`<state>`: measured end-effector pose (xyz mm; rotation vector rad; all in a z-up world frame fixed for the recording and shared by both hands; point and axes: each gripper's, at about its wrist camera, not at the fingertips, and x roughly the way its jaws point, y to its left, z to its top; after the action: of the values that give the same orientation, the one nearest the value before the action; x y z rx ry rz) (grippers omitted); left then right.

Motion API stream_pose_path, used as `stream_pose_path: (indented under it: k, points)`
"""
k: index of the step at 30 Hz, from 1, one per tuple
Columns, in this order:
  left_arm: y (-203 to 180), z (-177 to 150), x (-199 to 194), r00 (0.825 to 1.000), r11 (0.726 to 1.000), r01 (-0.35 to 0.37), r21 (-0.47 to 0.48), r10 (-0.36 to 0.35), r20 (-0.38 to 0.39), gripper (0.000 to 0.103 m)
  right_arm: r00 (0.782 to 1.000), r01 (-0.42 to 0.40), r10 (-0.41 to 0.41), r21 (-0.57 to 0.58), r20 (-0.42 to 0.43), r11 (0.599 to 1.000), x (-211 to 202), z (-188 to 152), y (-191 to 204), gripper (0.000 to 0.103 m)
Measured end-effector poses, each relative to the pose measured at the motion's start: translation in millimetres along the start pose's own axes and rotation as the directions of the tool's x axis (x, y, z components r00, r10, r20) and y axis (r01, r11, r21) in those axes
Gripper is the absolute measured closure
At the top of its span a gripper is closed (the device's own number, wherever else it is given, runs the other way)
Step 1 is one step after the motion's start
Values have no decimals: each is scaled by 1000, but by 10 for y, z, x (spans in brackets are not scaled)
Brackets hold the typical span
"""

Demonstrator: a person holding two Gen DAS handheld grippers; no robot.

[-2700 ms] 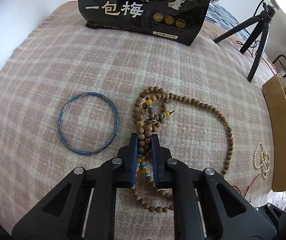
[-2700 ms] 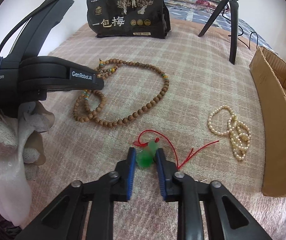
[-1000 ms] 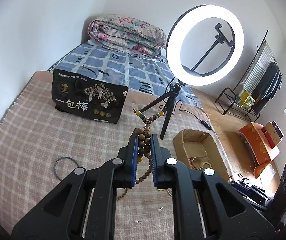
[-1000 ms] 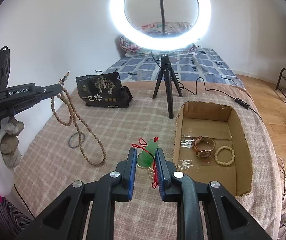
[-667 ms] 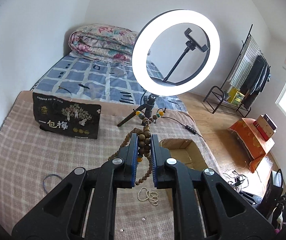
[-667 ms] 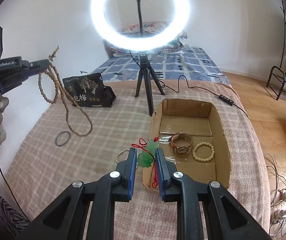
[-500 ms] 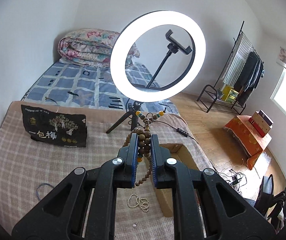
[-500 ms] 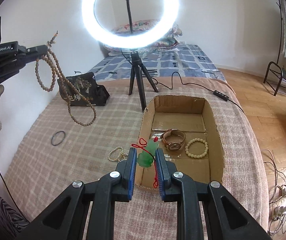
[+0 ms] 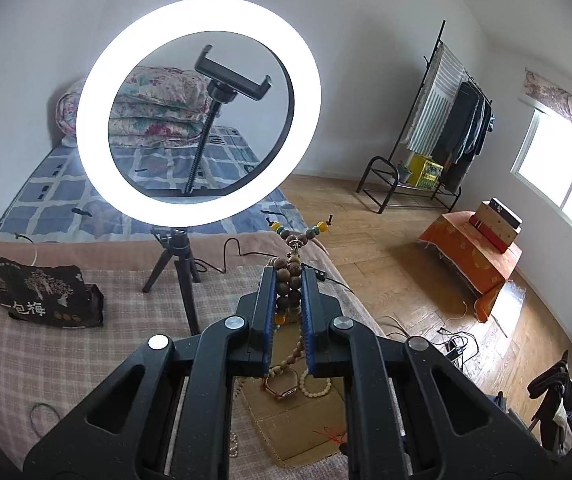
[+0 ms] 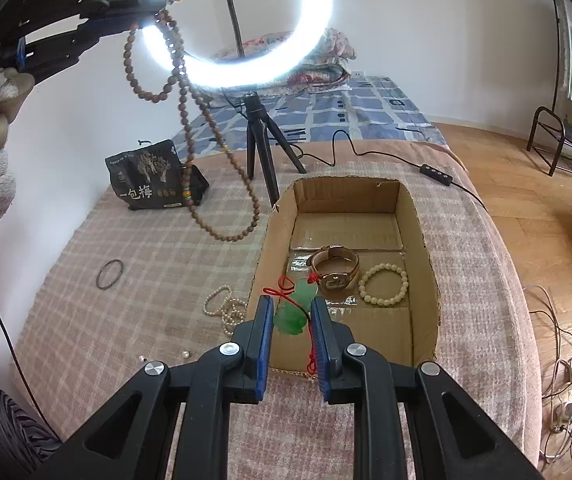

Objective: Organize jewelry
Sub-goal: 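Carry the necklace with the left tool into the box while the right tool drops the pendant there, then lift both open tools out of the cardboard box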

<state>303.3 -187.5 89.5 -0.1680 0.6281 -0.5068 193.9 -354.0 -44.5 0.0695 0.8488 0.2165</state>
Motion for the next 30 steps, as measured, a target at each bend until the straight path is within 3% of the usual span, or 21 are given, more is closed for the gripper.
stream_pose_path:
  k: [11,20,22,23,24,25,27,30]
  points:
    - [-123,-158,632,997,999,-26,29,28,-77,93,999,-25,26,34,-25,999,140,-14,-143,85]
    - [-229,-325,913,989,996,-41,74,51,-138,93,998,-39,42,52,-48,998,244,-28,-197,82]
    - [-233,-327,918,989,996,-47,76,58,-138,87,997,-43,46,49,-54,998,257,-34,-189,77]
    - [-228,-328,920,988,996,-46,76,57,-141,80,997,-44,46,46,-56,998,262,-38,-178,71]
    - [-227,-327,918,989,996,-43,75,54,-141,65,997,-42,45,43,-60,998,268,-45,-168,64]
    - [-220,-334,906,989,996,-42,76,52,-139,59,997,-36,38,39,-62,999,274,-51,-158,60]
    - [-214,-353,885,989,996,-46,81,57,-140,59,998,-16,18,35,-56,999,267,-66,-145,39]
    - [-173,-384,856,987,995,-50,81,62,-147,59,999,-6,8,38,-45,999,243,-61,-142,30]
